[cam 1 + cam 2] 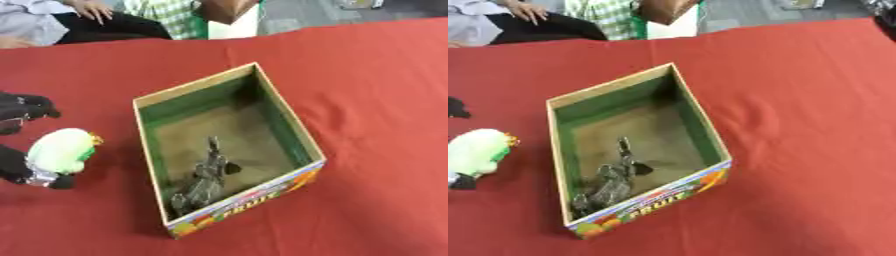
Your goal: Pick up objects on the table and place them in the box.
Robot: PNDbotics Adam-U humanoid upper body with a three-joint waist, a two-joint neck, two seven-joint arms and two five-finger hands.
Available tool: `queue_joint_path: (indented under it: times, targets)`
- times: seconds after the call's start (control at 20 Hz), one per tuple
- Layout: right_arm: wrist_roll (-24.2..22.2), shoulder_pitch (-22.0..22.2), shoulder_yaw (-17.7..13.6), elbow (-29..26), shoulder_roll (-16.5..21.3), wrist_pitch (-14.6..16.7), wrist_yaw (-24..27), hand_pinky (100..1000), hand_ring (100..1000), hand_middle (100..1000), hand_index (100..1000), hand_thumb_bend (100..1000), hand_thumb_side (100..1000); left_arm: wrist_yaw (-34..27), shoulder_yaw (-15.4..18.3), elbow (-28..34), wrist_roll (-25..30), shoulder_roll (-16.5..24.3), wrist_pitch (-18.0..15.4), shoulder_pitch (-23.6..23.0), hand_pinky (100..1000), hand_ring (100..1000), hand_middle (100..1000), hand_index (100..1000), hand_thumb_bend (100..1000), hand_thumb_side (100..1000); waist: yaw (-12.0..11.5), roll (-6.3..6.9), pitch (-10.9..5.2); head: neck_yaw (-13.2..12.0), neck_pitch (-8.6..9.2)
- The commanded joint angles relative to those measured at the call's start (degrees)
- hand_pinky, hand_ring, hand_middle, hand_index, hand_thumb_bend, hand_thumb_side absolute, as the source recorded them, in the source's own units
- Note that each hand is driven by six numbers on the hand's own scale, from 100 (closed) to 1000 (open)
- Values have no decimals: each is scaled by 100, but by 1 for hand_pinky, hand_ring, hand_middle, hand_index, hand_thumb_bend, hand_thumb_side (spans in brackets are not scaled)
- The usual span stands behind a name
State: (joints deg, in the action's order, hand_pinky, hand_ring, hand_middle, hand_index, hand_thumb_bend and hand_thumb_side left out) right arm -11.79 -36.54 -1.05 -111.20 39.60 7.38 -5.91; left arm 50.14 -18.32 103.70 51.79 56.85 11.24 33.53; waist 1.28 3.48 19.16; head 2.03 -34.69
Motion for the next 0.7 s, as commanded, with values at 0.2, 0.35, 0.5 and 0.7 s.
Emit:
queue_joint_path:
  times: [0.2,0.35,0.5,0.7]
  targets:
    - [4,-42,-92,-59,74,-40,-13,951,922,797,881,100,1000,181,-31,-486,18,-76,21,215,752,956,982,1000,815,866,15,-7,-60,-49,89]
    - [0,-34,-102,-60,53,-58,-15,952,922,796,882,100,1000,240,-51,-712,18,-166,20,272,749,955,981,1000,816,868,21,-6,-39,-64,106]
    - [-7,-25,-112,-63,24,-77,-5,953,921,795,882,100,1000,344,-77,-968,18,-266,9,349,748,956,981,1000,825,865,29,-9,-22,-72,137]
    - [-21,-19,-126,-64,8,-85,-9,951,921,795,880,100,1000,499,-111,-1316,18,-400,-59,431,743,953,977,1000,828,861,43,-20,-2,-75,154]
